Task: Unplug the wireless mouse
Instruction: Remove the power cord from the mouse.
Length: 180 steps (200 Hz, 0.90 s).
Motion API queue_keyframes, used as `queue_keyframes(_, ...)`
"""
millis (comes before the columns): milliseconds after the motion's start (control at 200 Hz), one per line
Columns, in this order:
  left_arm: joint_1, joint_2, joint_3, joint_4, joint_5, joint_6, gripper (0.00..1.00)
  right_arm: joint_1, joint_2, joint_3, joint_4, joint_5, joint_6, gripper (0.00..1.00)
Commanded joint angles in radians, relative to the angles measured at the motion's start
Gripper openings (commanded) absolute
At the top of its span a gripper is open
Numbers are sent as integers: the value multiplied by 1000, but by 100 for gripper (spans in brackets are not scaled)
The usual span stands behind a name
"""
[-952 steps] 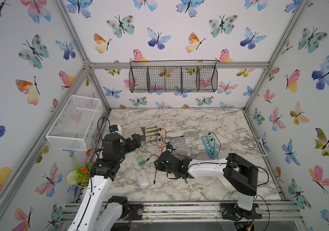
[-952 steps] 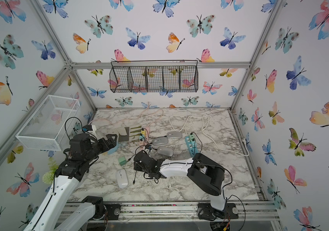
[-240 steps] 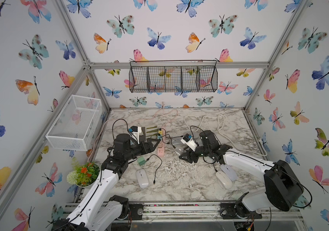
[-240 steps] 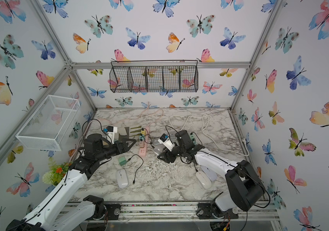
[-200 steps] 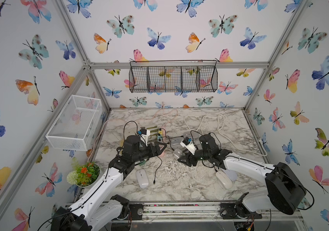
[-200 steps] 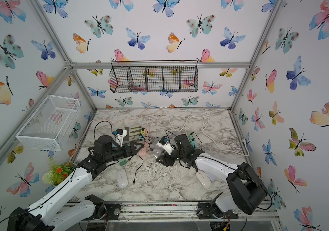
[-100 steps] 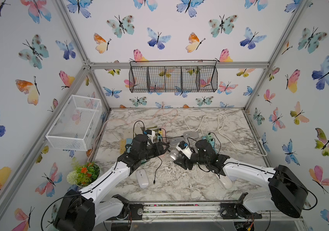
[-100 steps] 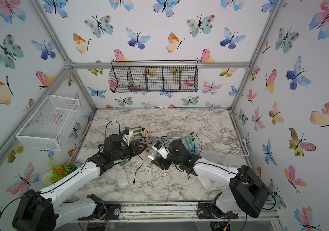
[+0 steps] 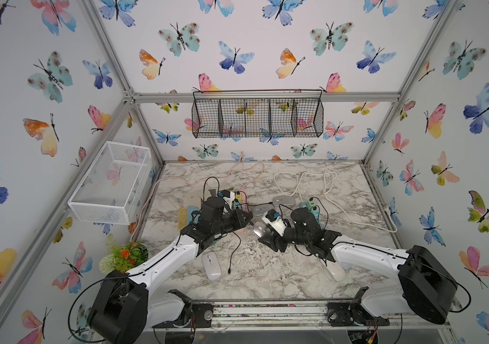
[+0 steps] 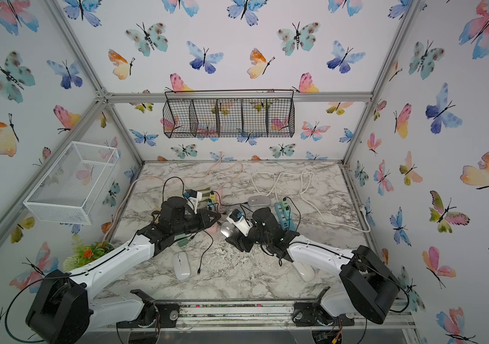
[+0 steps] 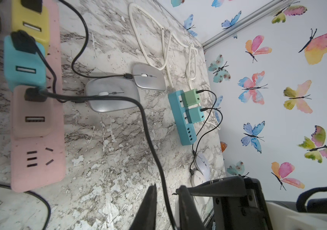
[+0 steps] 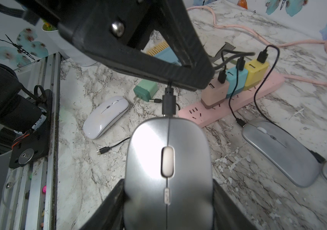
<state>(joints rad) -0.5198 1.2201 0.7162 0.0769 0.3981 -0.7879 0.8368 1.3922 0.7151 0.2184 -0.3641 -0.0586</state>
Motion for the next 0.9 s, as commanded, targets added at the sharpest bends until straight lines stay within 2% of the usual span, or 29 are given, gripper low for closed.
queue_keyframes(0, -3, 7, 15, 9, 5, 16, 12, 1, 5, -3, 30, 11, 11, 1)
queue_keyframes(260, -5, 1, 19, -5, -9, 28, 0, 1, 26, 9, 17, 42, 29, 1)
queue_keyframes(551, 29, 20, 81, -35, -8, 63, 0, 5, 34, -14, -80, 95, 90, 1)
queue_keyframes(711, 55, 12, 96, -40, -2, 78, 0, 14, 3, -85, -106, 108, 158, 1)
queue_keyframes(896, 56, 15, 94, -41, 5, 82, 0, 46, -23, -80, -115, 154, 263, 1)
